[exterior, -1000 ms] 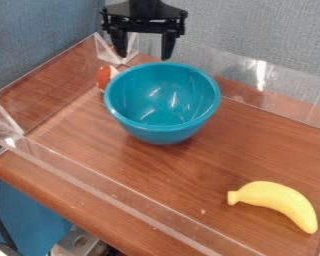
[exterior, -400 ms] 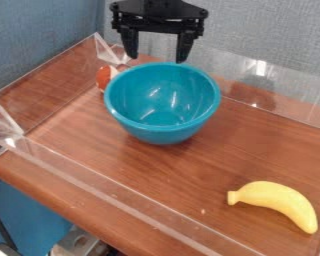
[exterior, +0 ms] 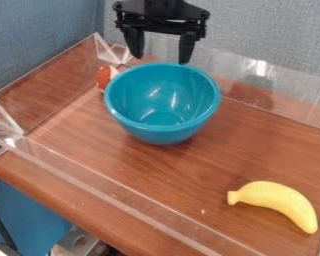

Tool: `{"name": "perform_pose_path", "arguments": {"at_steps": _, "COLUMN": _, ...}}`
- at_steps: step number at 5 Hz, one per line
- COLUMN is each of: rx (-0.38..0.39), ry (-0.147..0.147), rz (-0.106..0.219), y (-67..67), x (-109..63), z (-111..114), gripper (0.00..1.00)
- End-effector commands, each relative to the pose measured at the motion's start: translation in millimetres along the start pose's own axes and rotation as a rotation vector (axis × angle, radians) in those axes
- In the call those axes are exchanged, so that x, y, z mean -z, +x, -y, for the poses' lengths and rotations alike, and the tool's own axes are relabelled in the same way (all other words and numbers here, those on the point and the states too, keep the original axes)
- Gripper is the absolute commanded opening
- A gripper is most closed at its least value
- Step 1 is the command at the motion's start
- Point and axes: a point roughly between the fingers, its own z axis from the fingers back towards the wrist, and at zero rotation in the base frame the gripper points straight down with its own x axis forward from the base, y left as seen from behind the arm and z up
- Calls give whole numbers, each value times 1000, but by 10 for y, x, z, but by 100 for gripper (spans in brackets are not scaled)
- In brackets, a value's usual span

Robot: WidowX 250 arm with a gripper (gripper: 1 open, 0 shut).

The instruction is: Put the mushroom in the blue bowl

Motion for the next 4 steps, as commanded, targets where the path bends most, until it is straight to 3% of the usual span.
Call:
{"name": "perform_pose_path", "arguments": {"at_steps": 1, "rx": -29, "ry": -6, "rz": 56, "y": 94, "x": -332, "z": -52, "gripper": 100}}
{"name": "perform_pose_path", "arguments": {"at_steps": 4, "rx": -78, "ry": -5, "rz": 62, "y": 64, "x": -420, "z": -101, "gripper": 100}}
